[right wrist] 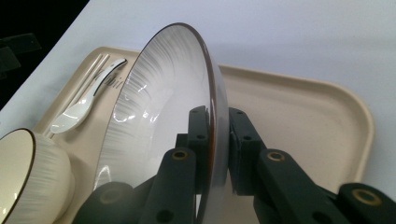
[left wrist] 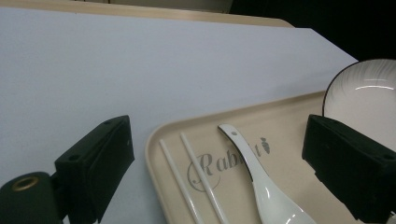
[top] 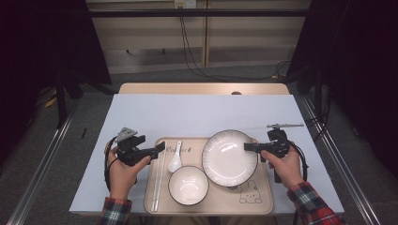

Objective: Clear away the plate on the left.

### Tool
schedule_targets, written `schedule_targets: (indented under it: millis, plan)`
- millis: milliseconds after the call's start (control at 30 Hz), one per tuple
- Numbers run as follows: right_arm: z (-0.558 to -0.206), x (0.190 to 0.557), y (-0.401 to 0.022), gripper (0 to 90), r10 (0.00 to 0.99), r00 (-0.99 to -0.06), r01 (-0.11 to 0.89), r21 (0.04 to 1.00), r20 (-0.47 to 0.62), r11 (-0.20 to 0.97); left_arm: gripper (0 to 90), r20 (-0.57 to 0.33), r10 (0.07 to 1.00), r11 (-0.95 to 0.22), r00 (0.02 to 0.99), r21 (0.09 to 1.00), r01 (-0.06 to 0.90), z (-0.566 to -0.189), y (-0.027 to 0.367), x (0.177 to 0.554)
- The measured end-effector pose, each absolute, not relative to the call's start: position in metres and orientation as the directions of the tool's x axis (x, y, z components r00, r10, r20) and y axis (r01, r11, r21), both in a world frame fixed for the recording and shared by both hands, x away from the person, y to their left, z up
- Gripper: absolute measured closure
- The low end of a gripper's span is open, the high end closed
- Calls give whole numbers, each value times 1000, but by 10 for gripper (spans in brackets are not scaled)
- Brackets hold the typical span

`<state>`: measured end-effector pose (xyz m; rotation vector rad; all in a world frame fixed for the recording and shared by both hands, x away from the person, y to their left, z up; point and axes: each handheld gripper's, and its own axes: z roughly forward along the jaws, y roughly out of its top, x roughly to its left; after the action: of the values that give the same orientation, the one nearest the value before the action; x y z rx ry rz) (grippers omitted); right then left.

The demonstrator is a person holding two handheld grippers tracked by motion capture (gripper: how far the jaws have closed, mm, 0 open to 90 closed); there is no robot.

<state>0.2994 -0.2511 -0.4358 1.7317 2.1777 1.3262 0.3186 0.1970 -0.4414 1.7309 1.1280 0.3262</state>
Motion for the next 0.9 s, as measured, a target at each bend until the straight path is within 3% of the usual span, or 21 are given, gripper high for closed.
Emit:
schedule_targets:
  millis: [433,900]
  plan:
    - [-434,295,-248,833,848,-383,722,691,366,28,94,-267,803,-70,533,846,528,-441,198,318]
    - [-438,296,-252,836,866,-358,730,683,350,25,93,-272,805,-68,528,841,536,-443,197,319]
